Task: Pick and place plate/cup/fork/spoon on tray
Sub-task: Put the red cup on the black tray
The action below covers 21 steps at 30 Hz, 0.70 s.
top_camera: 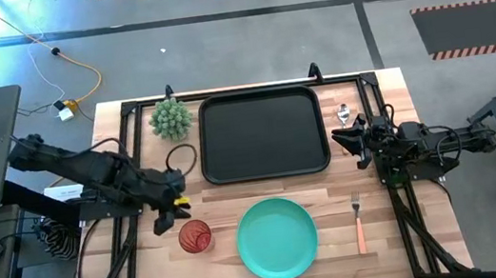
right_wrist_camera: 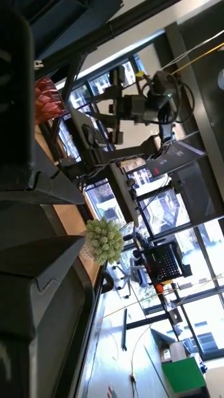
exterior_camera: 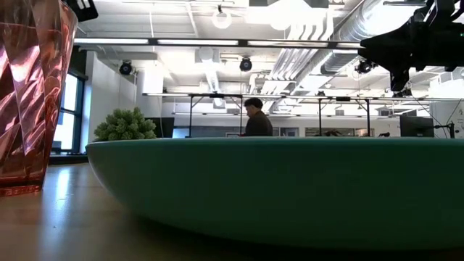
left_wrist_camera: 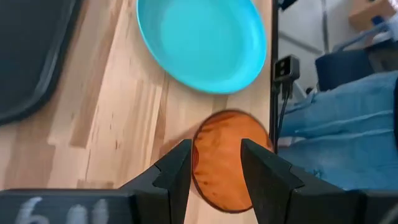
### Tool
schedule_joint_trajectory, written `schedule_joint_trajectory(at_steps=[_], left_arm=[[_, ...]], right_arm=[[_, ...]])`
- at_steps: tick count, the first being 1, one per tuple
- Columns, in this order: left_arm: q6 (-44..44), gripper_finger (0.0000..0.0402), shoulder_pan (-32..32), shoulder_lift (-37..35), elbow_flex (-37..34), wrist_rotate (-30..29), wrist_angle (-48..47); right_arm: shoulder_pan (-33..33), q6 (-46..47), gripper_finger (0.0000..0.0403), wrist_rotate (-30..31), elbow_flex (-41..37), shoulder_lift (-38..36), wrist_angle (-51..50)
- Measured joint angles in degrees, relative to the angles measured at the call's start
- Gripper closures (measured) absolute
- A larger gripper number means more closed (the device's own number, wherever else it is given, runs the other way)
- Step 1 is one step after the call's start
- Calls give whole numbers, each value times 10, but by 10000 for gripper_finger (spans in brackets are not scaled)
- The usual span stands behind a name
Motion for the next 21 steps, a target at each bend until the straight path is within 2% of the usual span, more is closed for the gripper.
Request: schedule_joint_trajectory(at_steps=[9,21], left_arm=[[-17,275,-24,46,0,0,-18],[-16,275,-25,109,0,4,-24]], right_arm=[[0,0,320,0,0,0,-1],[0,0,320,0,1,0,-3]])
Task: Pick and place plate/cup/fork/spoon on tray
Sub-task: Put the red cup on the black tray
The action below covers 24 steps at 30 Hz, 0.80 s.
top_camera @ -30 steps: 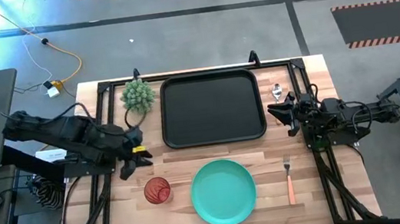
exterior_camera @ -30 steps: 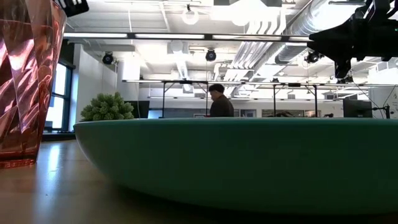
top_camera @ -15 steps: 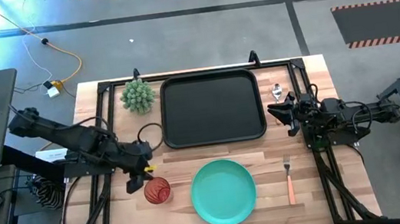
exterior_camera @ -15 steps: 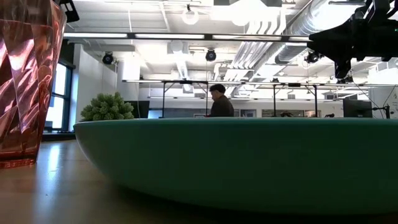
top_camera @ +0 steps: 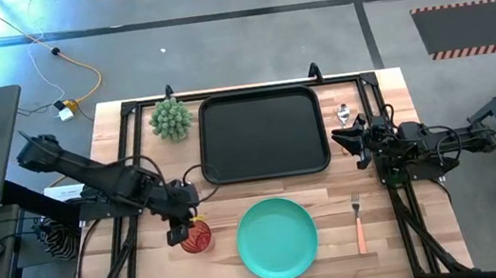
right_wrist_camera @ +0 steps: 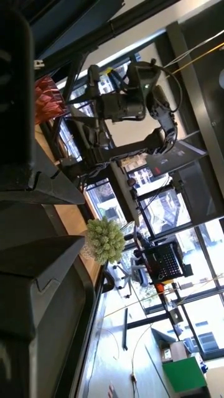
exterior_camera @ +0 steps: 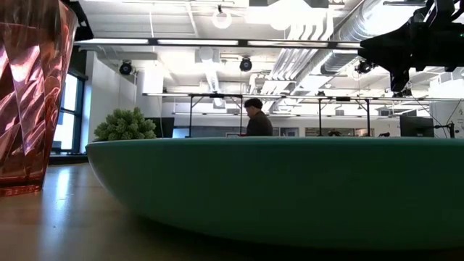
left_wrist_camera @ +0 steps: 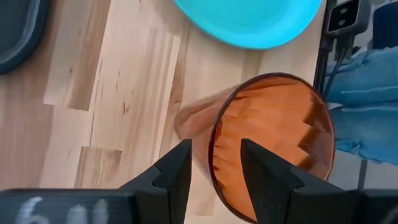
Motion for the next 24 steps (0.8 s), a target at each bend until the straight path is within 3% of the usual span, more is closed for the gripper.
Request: schedule_joint_trajectory(at_steps=[11,21,24], left_arm=[[-5,286,-2,47,0,4,1],[-14,388,-2,48,0,-9,0],[-15,395,-2,48,0,-12,3]], right_arm=[[0,0,320,0,0,0,0],[0,0,320,0,0,0,0],[0,0,320,0,0,0,0]])
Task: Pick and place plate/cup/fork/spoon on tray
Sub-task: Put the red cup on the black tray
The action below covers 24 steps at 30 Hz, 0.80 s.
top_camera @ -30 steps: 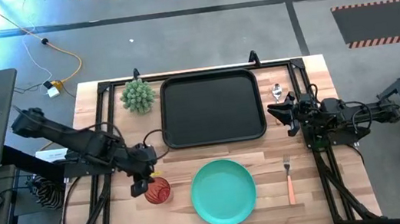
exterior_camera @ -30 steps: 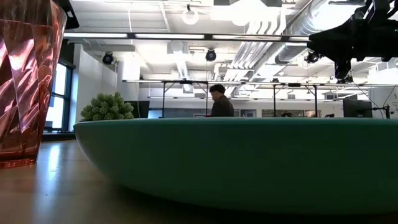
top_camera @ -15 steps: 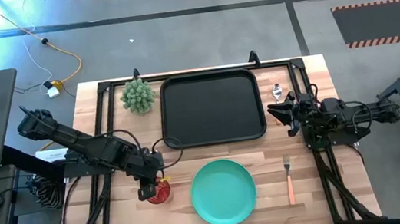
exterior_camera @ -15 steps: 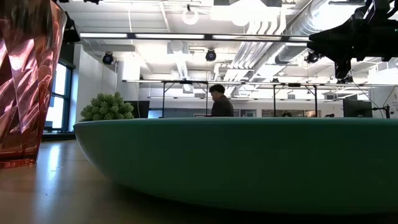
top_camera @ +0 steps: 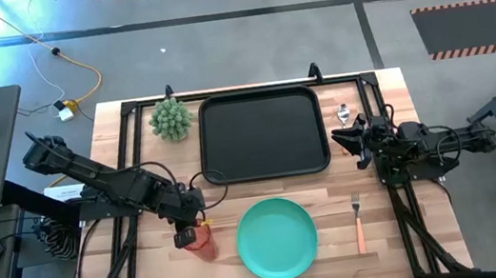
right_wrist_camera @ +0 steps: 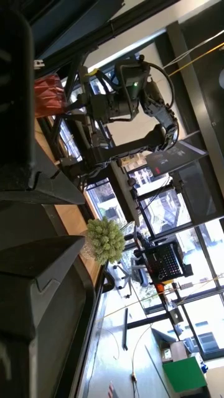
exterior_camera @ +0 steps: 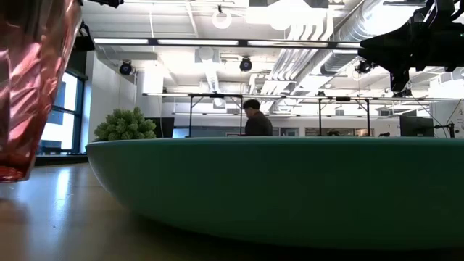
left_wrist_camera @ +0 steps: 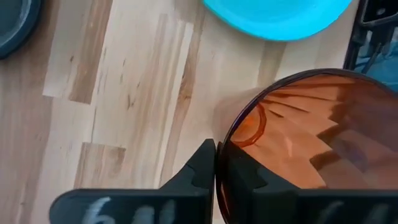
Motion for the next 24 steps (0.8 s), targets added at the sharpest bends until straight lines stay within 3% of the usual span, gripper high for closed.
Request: schedule_joint_trajectory(at_steps=[7,14,24], left_arm=[[-1,396,0,0,0,-1,0],[6,397,11,0,44,-59,-3],[66,397,97,0,126,-126,-4]], right_arm=[[0,0,320,0,0,0,0],[0,27,320,0,0,0,0],[0,133,320,-5,0,0,0]])
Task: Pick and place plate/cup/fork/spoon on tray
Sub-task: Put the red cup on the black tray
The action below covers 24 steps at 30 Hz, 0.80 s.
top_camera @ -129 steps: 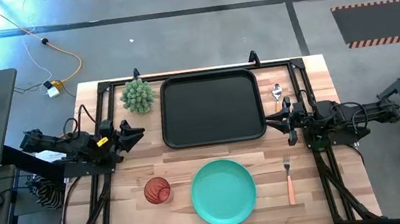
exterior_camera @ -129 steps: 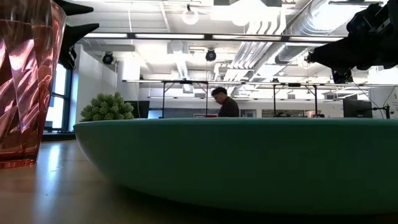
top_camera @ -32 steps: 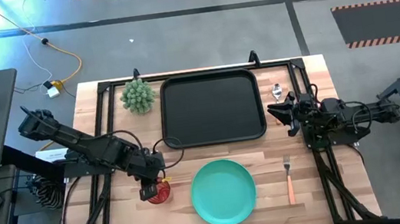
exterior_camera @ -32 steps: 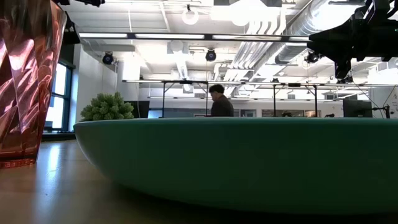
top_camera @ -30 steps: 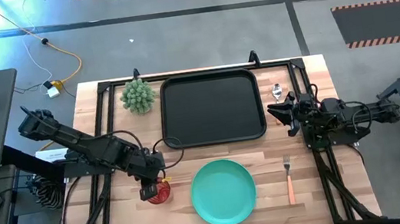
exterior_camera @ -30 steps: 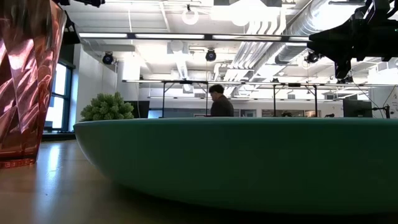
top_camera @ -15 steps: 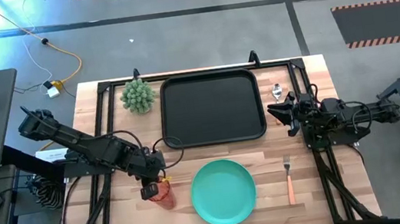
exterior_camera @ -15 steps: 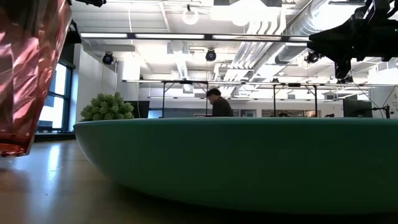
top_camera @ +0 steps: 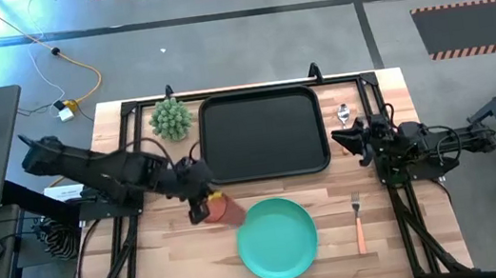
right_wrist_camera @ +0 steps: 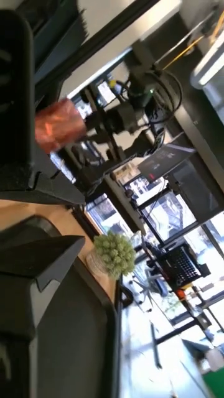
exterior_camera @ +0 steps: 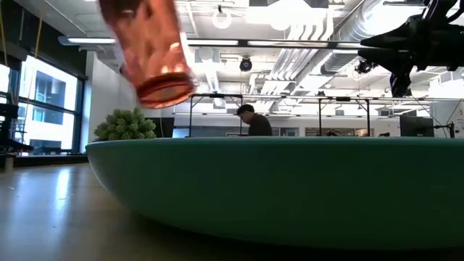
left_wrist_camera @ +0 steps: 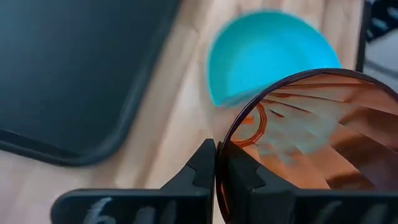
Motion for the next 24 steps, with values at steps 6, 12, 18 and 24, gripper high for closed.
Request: schedule_joint_trajectory(at_steps=[6,12,18,24], left_arm=[[50,397,77,0,36,-22,0],[99,397,142,0,60,-42,1],[155,397,209,0,73,-57,25],[196,397,287,1,92,-57,30]], right_arm=[[0,22,320,0,0,0,0],[0,13,320,-1,0,0,0],[0,13,320,-1,0,0,0],[0,13,320,-1,0,0,0]])
